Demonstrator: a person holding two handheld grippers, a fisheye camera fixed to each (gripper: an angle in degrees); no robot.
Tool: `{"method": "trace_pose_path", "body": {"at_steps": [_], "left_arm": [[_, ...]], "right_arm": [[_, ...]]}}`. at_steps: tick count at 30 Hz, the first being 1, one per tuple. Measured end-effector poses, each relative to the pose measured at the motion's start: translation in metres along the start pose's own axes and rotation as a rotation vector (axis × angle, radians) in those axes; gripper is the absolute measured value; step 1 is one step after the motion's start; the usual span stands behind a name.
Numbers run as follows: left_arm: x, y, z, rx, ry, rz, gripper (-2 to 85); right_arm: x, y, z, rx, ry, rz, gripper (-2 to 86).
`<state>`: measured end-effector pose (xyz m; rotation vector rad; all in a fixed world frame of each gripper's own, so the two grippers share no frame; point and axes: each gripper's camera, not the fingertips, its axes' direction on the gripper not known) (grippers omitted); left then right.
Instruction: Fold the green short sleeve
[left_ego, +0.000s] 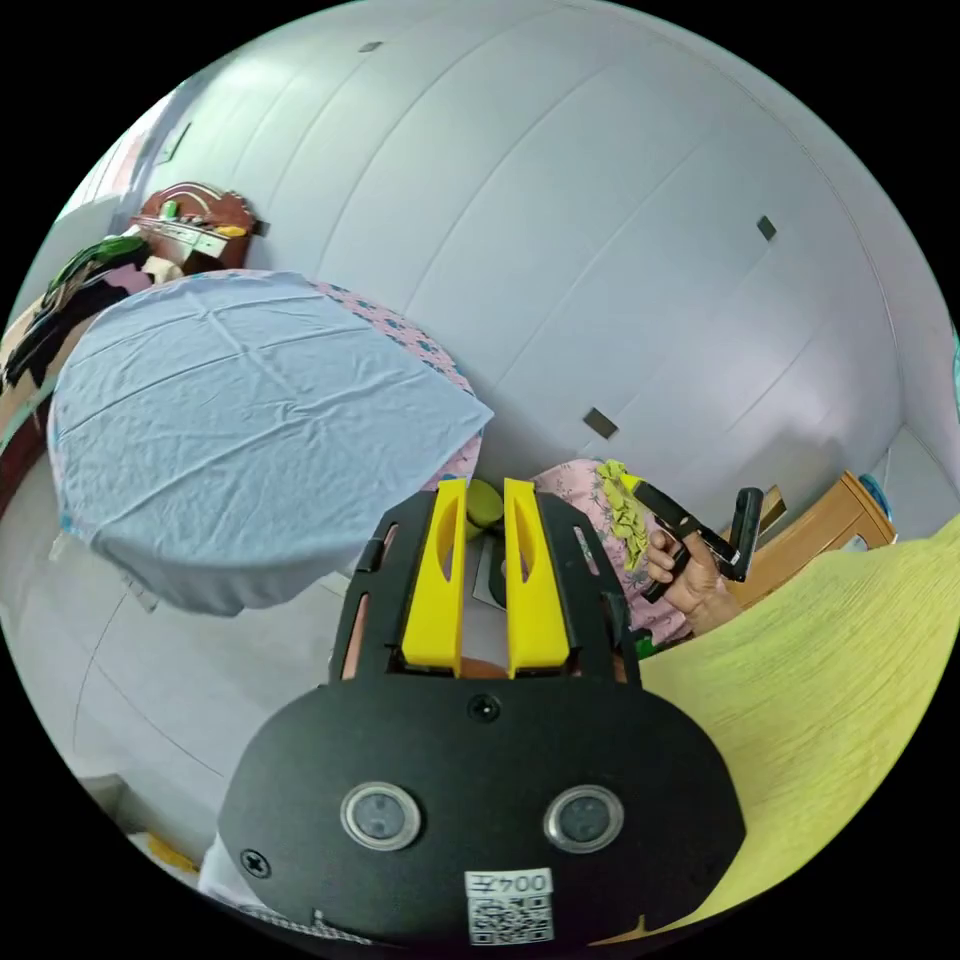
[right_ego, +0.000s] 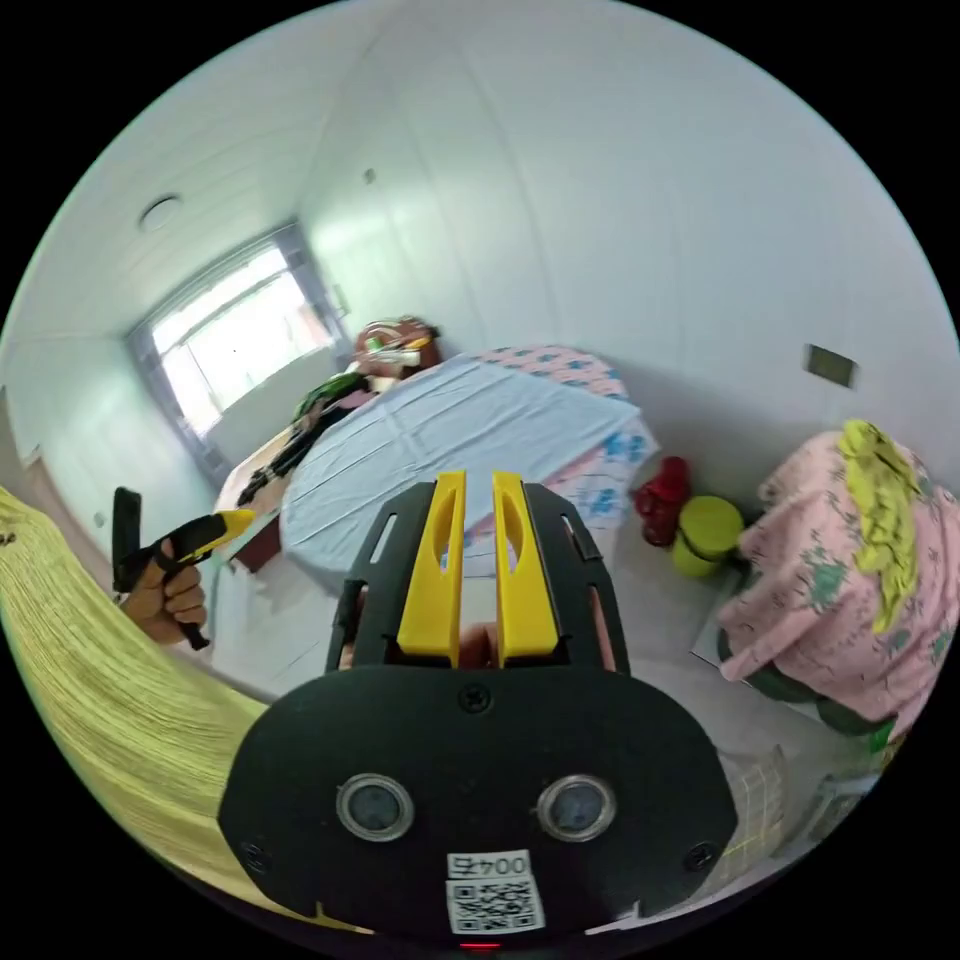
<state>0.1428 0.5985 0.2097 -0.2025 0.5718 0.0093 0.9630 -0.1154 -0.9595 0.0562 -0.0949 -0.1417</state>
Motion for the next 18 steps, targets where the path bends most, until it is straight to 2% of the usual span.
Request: {"method": "trace_pose_path", "body": {"at_steps": [7, 13, 18], "left_arm": [[-0.053, -0.122, 0.144, -0.03, 0.155, 0.061, 5.8], [-0.092, -0.206, 0.249, -0.093, 0.234, 0.068, 5.5], [-0.1, -0.259, 0.31, -0.154, 0.263, 0.086, 5.5]], "right_arm": [[0.154, -0.1, -0.045, 0.127, 0.421, 0.252, 6.5], [0.26, -0.182, -0.044, 0.088, 0.607, 0.453, 7.3], [0.33, -0.253, -0.026, 0.012, 0.7, 0.449, 8.7]]}}
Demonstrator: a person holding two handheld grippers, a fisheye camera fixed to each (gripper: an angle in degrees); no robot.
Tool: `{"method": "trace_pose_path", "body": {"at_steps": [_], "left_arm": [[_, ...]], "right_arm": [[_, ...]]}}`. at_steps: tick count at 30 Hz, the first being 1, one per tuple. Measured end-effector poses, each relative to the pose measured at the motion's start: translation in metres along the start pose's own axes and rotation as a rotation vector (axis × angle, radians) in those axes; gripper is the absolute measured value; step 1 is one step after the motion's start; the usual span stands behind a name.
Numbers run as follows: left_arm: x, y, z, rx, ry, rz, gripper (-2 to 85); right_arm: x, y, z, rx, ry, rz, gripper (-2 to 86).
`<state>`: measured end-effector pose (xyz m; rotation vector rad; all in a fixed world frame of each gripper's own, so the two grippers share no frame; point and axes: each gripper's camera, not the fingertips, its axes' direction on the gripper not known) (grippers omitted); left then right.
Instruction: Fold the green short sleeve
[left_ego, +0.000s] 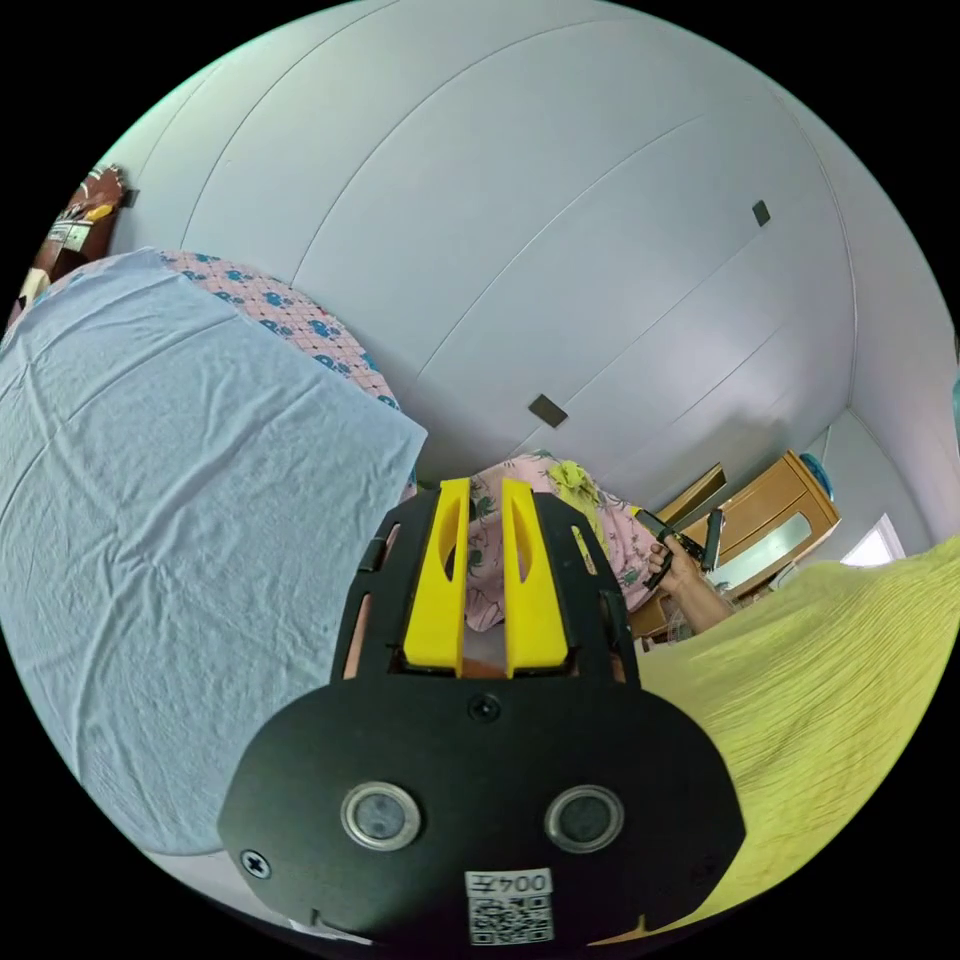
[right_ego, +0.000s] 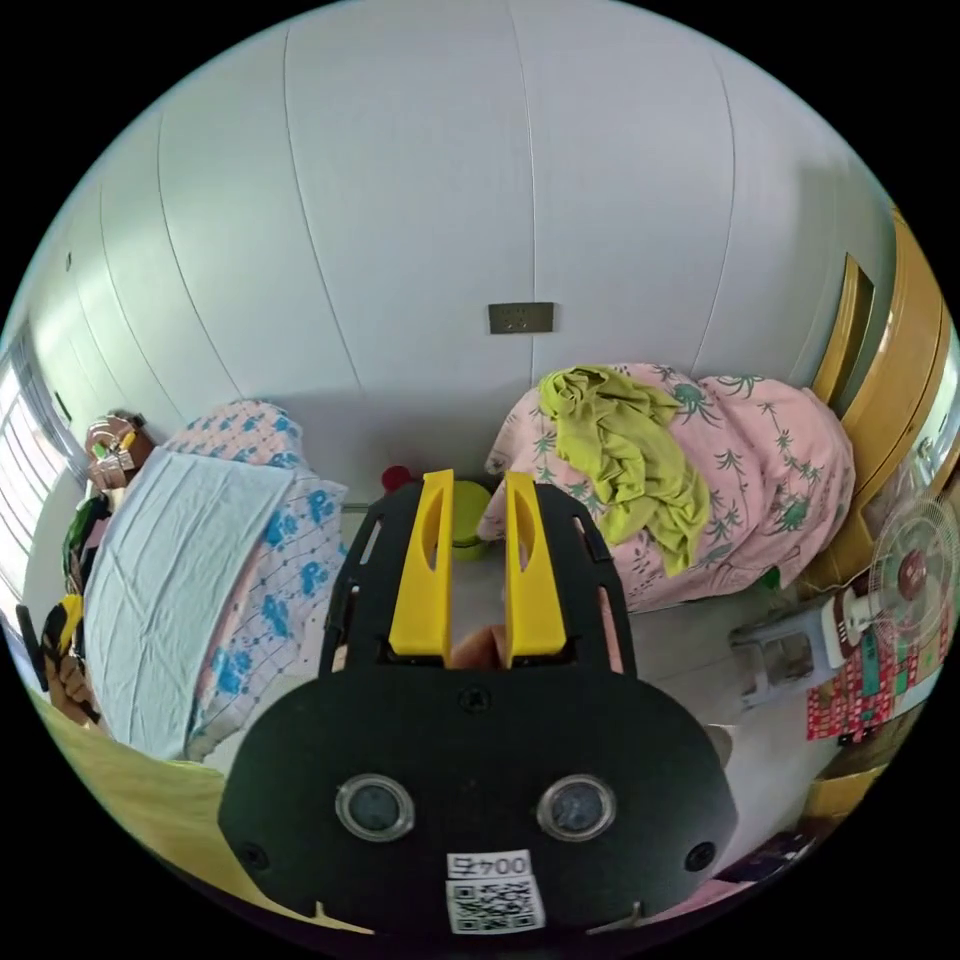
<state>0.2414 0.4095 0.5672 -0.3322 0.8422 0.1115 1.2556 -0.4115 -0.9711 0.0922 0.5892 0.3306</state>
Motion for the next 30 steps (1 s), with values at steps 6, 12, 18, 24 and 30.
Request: {"method": "trace_pose_path", "body": {"at_steps": [6, 12, 18, 24, 30], "left_arm": [[-0.022, -0.032, 0.023, 0.07, -0.107, -0.085, 5.4], [-0.014, -0.028, 0.041, 0.153, -0.242, -0.263, 5.4], [0.014, -0.038, 0.066, 0.14, -0.34, -0.284, 5.6], [0.023, -0.036, 0.057, 0.158, -0.378, -0.301, 5.8], [0.017, -0.022, 0.029, 0.206, -0.328, -0.275, 5.9]], "right_arm": [[0.017, -0.115, 0.093, -0.129, 0.123, -0.098, 10.2], [0.031, -0.207, 0.203, -0.286, 0.258, -0.21, 12.1], [0.044, -0.24, 0.283, -0.425, 0.417, -0.282, 5.5], [0.088, -0.263, 0.192, -0.098, 0.075, -0.029, -0.1], [0.089, -0.293, 0.008, 0.291, -0.533, -0.015, -0.7]]}}
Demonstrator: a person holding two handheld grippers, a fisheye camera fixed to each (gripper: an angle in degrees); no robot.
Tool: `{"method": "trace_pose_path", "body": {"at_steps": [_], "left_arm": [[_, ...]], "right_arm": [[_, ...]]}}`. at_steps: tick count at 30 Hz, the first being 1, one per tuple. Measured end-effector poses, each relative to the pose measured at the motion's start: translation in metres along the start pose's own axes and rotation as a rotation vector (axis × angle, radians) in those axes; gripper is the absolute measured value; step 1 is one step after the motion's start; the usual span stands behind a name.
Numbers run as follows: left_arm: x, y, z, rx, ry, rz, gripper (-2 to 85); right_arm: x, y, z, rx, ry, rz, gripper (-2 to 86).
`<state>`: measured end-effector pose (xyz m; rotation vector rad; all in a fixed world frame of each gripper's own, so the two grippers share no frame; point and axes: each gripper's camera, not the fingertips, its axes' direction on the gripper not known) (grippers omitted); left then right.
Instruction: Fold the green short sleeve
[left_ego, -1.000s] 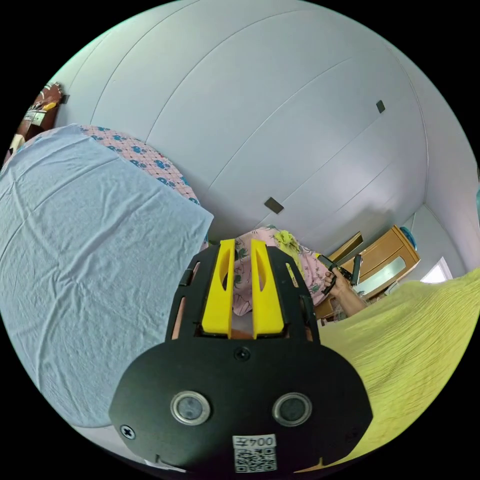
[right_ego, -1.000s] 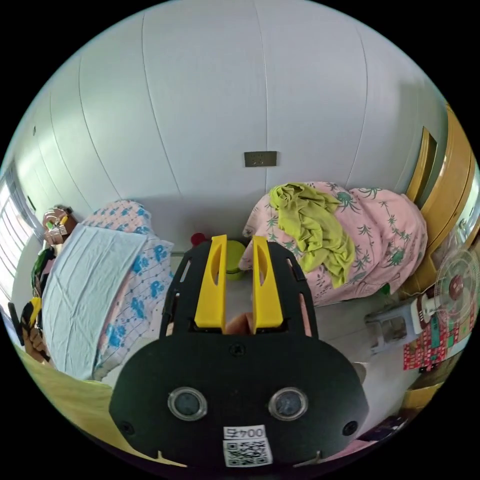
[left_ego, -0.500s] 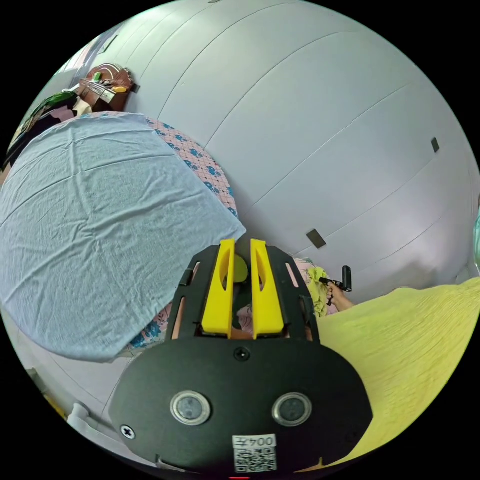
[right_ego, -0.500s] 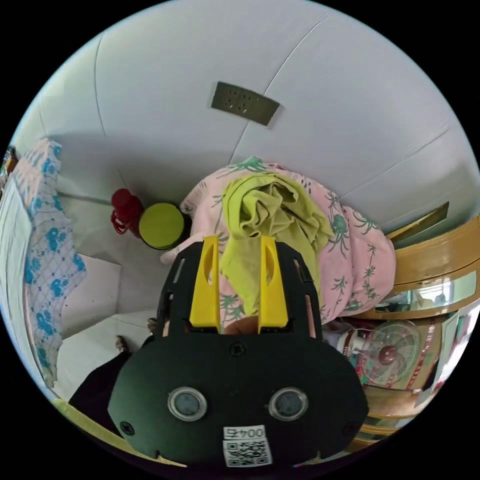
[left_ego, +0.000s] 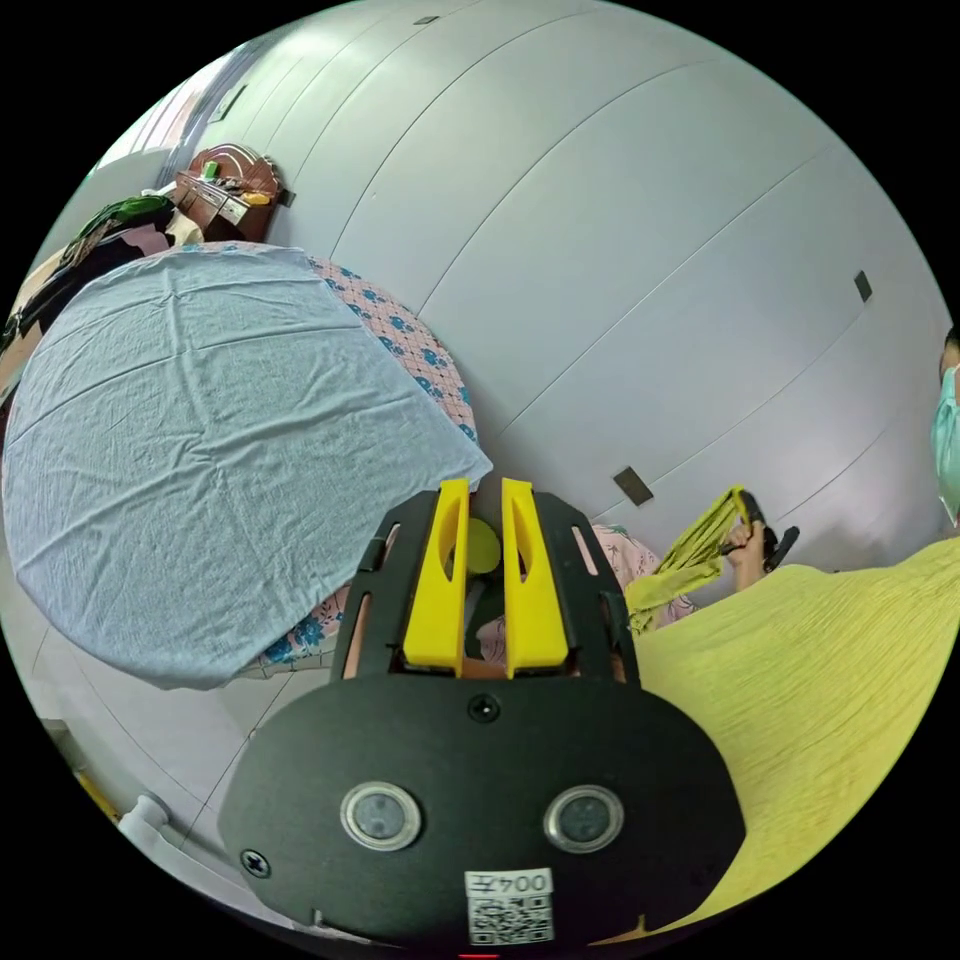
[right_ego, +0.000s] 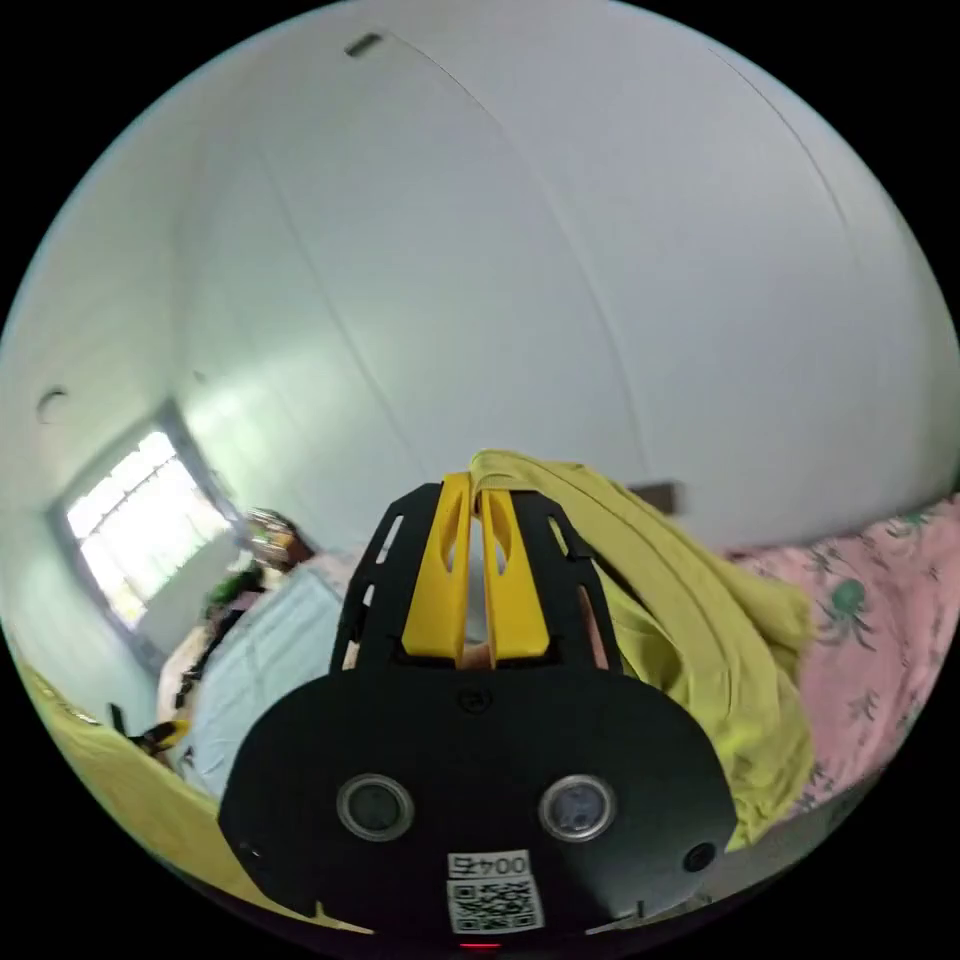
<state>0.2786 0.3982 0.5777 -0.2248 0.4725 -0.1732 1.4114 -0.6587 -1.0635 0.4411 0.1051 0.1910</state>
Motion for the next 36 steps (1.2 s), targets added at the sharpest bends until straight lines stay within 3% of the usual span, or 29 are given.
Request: {"method": "trace_pose_path", "body": {"at_steps": [5, 8, 18, 26, 36], "left_arm": [[-0.028, 0.02, -0.053, 0.057, 0.048, 0.051, 6.3], [-0.05, 0.036, -0.1, 0.12, 0.032, 0.075, 6.6], [-0.126, 0.094, -0.247, 0.262, -0.003, 0.069, 9.9], [-0.162, 0.089, -0.328, 0.317, -0.07, 0.141, 12.9], [-0.164, 0.016, -0.362, 0.375, -0.222, 0.31, 12.4]], "right_arm": [[-0.12, -0.035, -0.097, 0.208, -0.573, -0.114, -0.8], [-0.207, -0.034, -0.133, 0.253, -0.765, -0.202, -0.8], [-0.477, 0.044, -0.163, 0.227, -1.101, -0.371, -0.9], [-0.636, 0.178, -0.09, -0.015, -1.288, -0.368, -0.6], [-0.729, 0.368, 0.06, -0.506, -1.333, -0.461, 1.1]]}}
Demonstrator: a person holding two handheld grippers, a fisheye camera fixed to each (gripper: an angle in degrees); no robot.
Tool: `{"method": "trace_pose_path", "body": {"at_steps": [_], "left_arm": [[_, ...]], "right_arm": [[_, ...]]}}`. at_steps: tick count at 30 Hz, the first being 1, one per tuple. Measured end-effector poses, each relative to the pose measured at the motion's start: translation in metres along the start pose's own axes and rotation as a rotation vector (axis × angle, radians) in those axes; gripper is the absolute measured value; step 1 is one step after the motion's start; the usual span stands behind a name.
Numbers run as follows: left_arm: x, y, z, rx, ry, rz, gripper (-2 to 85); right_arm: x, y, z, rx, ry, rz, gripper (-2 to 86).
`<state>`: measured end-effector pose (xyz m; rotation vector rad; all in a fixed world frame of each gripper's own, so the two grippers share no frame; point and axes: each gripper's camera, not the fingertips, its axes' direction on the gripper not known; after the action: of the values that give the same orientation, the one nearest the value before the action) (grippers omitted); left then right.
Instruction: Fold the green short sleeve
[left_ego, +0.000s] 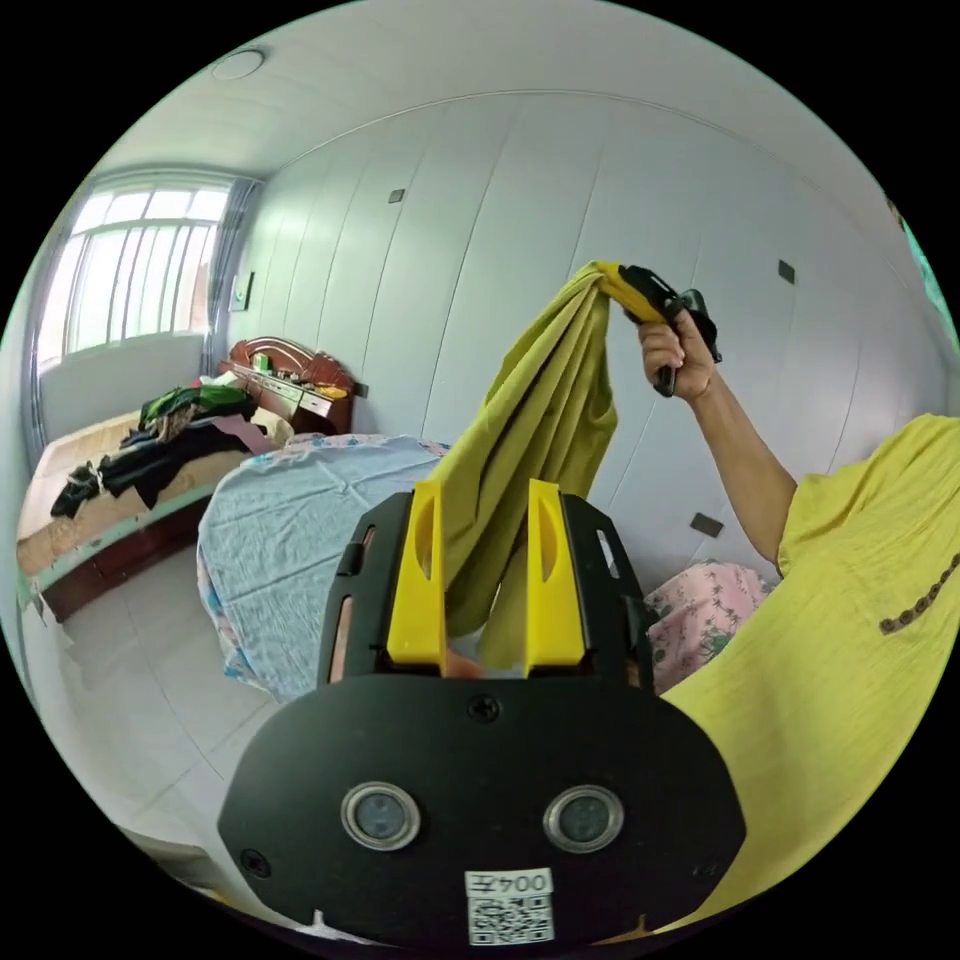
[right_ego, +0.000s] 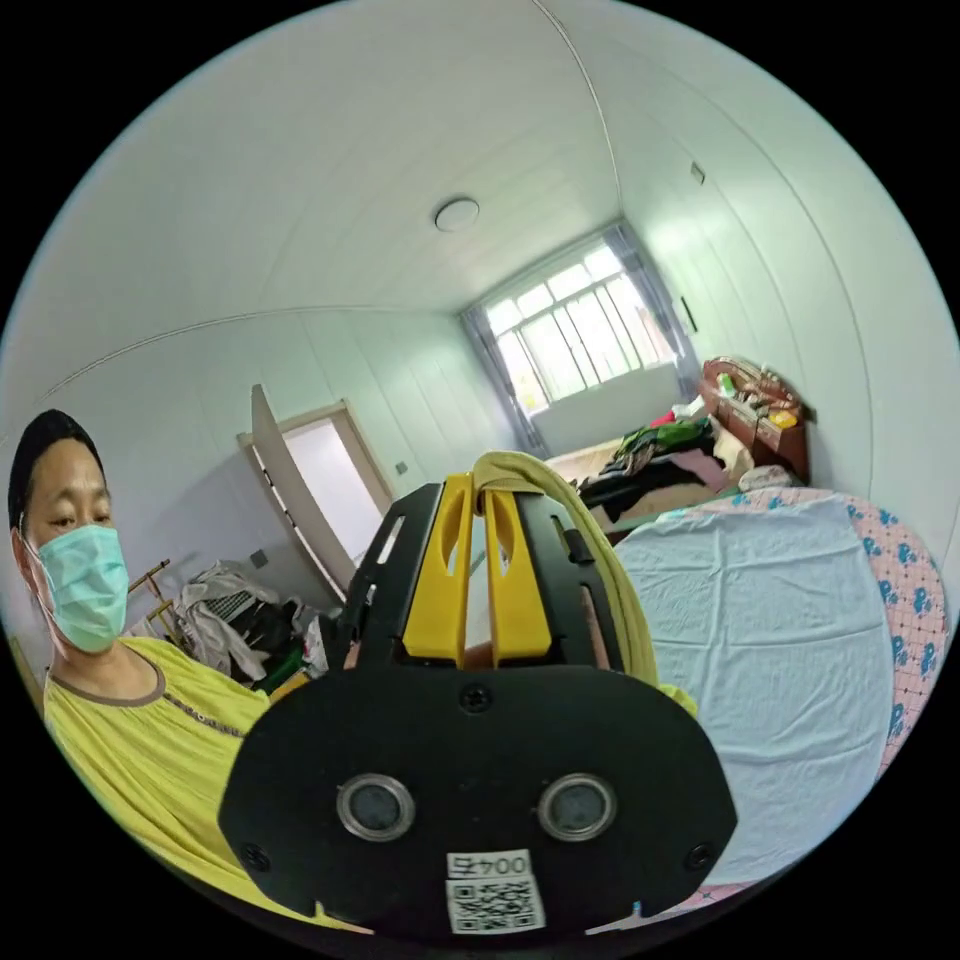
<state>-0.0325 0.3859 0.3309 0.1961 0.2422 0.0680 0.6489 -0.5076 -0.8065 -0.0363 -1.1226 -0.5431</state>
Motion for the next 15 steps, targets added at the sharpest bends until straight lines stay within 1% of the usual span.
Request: {"method": "trace_pose_path", "body": {"at_steps": [5, 8, 12, 15], "left_arm": [[0.0, -0.058, 0.041, -0.054, -0.045, 0.184, 13.5], [-0.002, -0.084, 0.069, -0.067, -0.041, 0.247, 13.7], [-0.001, -0.101, 0.103, -0.103, -0.007, 0.316, 14.0], [0.001, -0.103, 0.128, -0.128, 0.009, 0.375, 13.8]], "right_arm": [[0.067, 0.06, 0.071, -0.164, -0.12, 0.072, 1.7], [0.094, 0.091, 0.096, -0.221, -0.157, 0.078, 1.5], [0.12, 0.124, 0.108, -0.242, -0.2, 0.078, 1.3], [0.144, 0.149, 0.107, -0.221, -0.208, 0.127, 1.4]]}}
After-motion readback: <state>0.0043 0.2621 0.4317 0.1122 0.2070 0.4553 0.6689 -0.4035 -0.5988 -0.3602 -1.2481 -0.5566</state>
